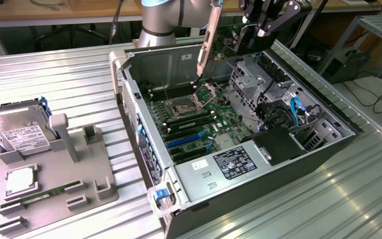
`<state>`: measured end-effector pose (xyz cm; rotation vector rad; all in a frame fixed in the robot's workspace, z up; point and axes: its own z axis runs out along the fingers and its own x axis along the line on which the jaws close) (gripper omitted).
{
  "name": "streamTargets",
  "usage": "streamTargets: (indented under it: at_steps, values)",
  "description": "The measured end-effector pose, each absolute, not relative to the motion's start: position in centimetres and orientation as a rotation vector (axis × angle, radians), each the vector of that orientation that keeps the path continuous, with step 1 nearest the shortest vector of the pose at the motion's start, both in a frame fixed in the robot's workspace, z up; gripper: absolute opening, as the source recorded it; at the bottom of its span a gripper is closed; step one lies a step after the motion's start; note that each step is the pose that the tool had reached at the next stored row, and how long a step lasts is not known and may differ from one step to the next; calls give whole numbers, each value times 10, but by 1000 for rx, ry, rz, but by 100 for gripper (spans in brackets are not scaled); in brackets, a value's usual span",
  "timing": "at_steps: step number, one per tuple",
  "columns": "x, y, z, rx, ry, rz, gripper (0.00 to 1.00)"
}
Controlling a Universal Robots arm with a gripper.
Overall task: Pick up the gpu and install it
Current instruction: 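Insert the gpu into the slot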
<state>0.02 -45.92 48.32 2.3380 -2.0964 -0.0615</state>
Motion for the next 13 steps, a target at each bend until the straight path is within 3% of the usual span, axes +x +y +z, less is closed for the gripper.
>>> streamTargets:
  at_steps: [13]
  values:
    - [0,-459,473,2341,-2093,-61,27]
